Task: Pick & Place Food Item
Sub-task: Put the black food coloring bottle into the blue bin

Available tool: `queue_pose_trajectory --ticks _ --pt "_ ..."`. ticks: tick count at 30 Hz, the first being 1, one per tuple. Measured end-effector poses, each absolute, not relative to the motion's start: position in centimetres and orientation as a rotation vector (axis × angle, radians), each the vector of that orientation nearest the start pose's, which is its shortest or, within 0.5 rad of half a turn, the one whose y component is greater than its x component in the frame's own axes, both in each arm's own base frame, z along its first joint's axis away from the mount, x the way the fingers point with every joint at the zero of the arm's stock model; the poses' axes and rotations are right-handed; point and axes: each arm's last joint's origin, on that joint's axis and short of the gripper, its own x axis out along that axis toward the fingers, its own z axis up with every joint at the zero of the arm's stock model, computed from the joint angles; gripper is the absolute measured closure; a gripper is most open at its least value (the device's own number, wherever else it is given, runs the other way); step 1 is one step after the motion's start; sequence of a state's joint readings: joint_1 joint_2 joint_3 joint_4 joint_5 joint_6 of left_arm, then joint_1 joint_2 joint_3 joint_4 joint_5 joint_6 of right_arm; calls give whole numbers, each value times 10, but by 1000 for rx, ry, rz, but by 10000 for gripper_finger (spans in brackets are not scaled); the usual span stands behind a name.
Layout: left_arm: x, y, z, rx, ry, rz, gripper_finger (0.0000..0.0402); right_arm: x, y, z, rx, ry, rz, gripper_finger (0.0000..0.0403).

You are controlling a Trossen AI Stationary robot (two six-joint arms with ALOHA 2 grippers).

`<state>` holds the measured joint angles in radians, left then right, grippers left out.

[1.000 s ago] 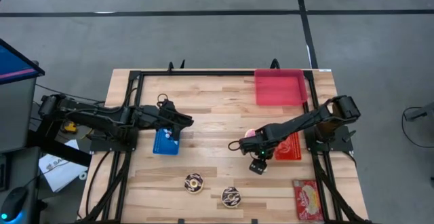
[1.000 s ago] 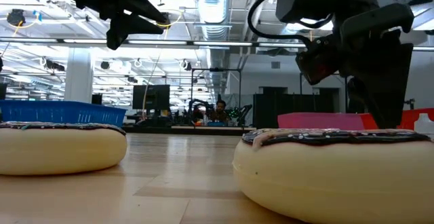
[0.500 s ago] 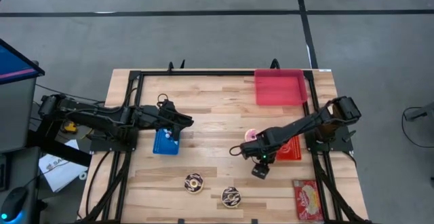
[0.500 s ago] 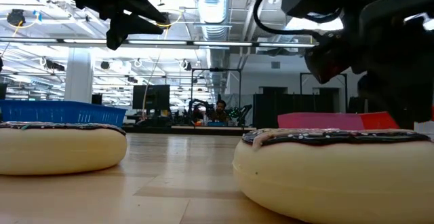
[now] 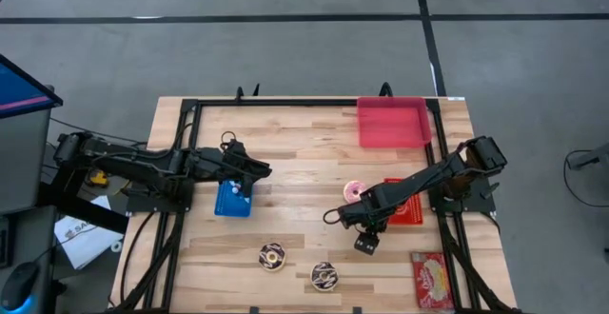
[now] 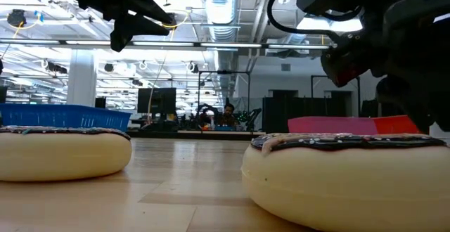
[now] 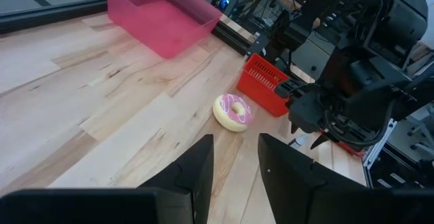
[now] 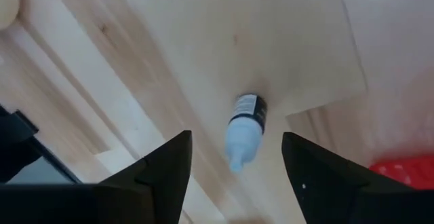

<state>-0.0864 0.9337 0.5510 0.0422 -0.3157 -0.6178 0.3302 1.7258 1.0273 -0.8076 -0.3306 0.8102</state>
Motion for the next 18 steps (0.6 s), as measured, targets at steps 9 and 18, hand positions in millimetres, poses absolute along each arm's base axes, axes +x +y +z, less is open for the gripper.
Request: queue_pose_trajectory --ticks 9,18 --pt "203 -9 248 -542 250 322 289 275 104 158 622 1637 -136 225" --pt "203 -9 248 -542 250 321 289 275 104 158 625 1633 -133 274"
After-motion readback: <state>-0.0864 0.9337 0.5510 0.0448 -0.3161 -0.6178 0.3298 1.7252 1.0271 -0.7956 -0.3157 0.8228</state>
